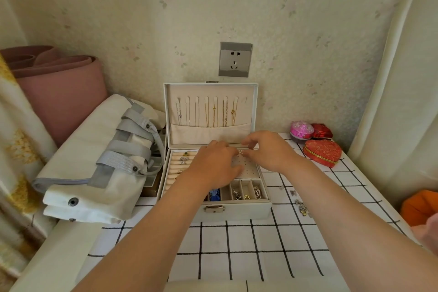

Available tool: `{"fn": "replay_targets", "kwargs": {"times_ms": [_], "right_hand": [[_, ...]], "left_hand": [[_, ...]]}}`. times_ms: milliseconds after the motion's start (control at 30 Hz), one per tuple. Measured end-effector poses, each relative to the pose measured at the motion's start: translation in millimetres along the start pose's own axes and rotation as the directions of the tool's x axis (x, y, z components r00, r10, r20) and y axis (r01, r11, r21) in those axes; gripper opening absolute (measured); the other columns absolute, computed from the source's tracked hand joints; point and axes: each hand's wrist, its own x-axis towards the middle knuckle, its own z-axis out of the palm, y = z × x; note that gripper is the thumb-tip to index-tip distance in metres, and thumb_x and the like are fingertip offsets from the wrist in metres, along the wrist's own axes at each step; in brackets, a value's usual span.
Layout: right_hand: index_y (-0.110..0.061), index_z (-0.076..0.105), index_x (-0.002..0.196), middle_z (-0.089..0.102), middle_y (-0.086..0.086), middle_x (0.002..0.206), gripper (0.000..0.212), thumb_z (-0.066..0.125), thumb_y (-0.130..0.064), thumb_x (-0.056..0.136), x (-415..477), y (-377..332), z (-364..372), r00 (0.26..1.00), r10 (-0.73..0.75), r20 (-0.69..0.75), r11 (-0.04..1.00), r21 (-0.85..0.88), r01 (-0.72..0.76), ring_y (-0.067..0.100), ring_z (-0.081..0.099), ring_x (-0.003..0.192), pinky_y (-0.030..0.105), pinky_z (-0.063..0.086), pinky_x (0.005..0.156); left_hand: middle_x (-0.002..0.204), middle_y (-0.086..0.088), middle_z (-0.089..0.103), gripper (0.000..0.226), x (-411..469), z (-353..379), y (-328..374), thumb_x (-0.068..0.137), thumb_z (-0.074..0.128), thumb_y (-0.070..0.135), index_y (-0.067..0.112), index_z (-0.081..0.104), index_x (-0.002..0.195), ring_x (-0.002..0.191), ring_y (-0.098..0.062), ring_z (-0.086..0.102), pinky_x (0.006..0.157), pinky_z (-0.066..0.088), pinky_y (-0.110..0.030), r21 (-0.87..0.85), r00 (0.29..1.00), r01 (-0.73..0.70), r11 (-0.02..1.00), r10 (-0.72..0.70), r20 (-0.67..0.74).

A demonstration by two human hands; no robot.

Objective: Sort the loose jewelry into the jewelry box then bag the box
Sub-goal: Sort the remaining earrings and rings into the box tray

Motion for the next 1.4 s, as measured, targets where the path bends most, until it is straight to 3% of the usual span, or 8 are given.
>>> {"fn": "replay_targets", "kwargs": {"times_ms": [200,433,633,767,1000,1133,1267,1400], "right_hand": [[-0.027,0.072,0.113,0.069,-0.009,0.106,0.021,0.066,-0.027,0.094,-22.8,20.6,-29.2,0.998,0.051,-0.048,0.994,0.098,-0.046,0.012,0.063,0.103,0.032,0.048,0.097],[-0.031,0.075,0.104,0.07,-0.014,0.098,0.018,0.071,-0.025,0.088,-65.9,63.9,-49.3,0.994,0.106,0.039,0.993,0.05,-0.108,0.005,0.066,0.091,0.027,0.054,0.086],[-0.028,0.077,0.099,0.072,-0.011,0.094,0.022,0.07,-0.013,0.085,-95.7,96.7,-62.8,0.981,0.15,0.123,0.987,0.033,-0.155,0.005,0.066,0.091,0.029,0.055,0.086],[-0.026,0.077,0.098,0.068,-0.016,0.09,0.023,0.071,-0.009,0.085,-110.0,109.6,-63.0,0.968,0.149,0.203,0.989,-0.009,-0.15,0.004,0.065,0.09,0.022,0.053,0.082],[-0.035,0.069,0.078,0.066,-0.018,0.088,0.026,0.075,-0.01,0.083,-112.7,125.1,-62.8,0.957,0.182,0.228,0.983,-0.03,-0.18,0.006,0.064,0.087,0.022,0.053,0.079],[-0.027,0.074,0.081,0.063,-0.02,0.078,0.015,0.081,-0.014,0.079,-114.3,129.6,-66.9,0.952,0.182,0.246,0.982,0.0,-0.188,-0.001,0.059,0.073,0.014,0.043,0.065],[-0.024,0.079,0.088,0.066,-0.018,0.08,0.015,0.086,-0.024,0.075,-116.8,128.1,-66.7,0.928,0.181,0.327,0.982,-0.016,-0.186,0.001,0.062,0.077,0.017,0.045,0.069],[-0.025,0.08,0.087,0.072,-0.016,0.082,0.012,0.084,-0.027,0.076,-117.5,126.4,-61.6,0.928,0.169,0.333,0.985,-0.021,-0.171,0.004,0.066,0.083,0.028,0.055,0.081]], "left_hand": [[0.136,0.0,0.053,0.046,3.5,-2.3,26.7,0.097,0.05,0.041,0.026,0.048,0.141,0.124,-0.02,0.045,0.102,0.039,-0.04,-0.031,0.994,-0.071,0.997,0.068,-0.088],[0.123,0.005,0.059,0.039,12.2,13.4,72.8,0.096,0.053,0.04,0.026,0.056,0.132,0.117,-0.016,0.049,0.098,0.042,-0.033,-0.042,0.969,-0.212,0.976,0.205,-0.142],[0.116,0.003,0.06,0.035,11.9,34.5,112.0,0.096,0.053,0.037,0.027,0.059,0.129,0.111,-0.018,0.051,0.094,0.041,-0.032,0.002,0.948,-0.316,0.949,0.316,-0.037],[0.116,0.004,0.06,0.031,10.0,48.2,131.5,0.095,0.056,0.034,0.029,0.063,0.125,0.111,-0.017,0.052,0.09,0.041,-0.031,0.017,0.929,-0.368,0.93,0.367,0.056],[0.117,0.006,0.06,0.027,11.2,64.1,141.4,0.092,0.059,0.029,0.031,0.066,0.119,0.11,-0.018,0.055,0.086,0.047,-0.033,0.064,0.919,-0.373,0.926,0.359,0.162],[0.115,0.007,0.062,0.025,15.7,65.2,142.9,0.092,0.057,0.025,0.032,0.067,0.114,0.107,-0.016,0.056,0.086,0.049,-0.032,0.068,0.934,-0.345,0.936,0.335,0.124],[0.11,0.008,0.059,0.019,20.4,65.9,144.8,0.09,0.06,0.027,0.03,0.066,0.107,0.105,-0.014,0.054,0.083,0.047,-0.03,0.039,0.943,-0.32,0.946,0.315,0.109],[0.108,0.008,0.059,0.019,21.2,69.9,146.4,0.089,0.063,0.031,0.03,0.065,0.108,0.103,-0.013,0.054,0.082,0.046,-0.029,0.023,0.945,-0.318,0.948,0.315,0.087]]}}
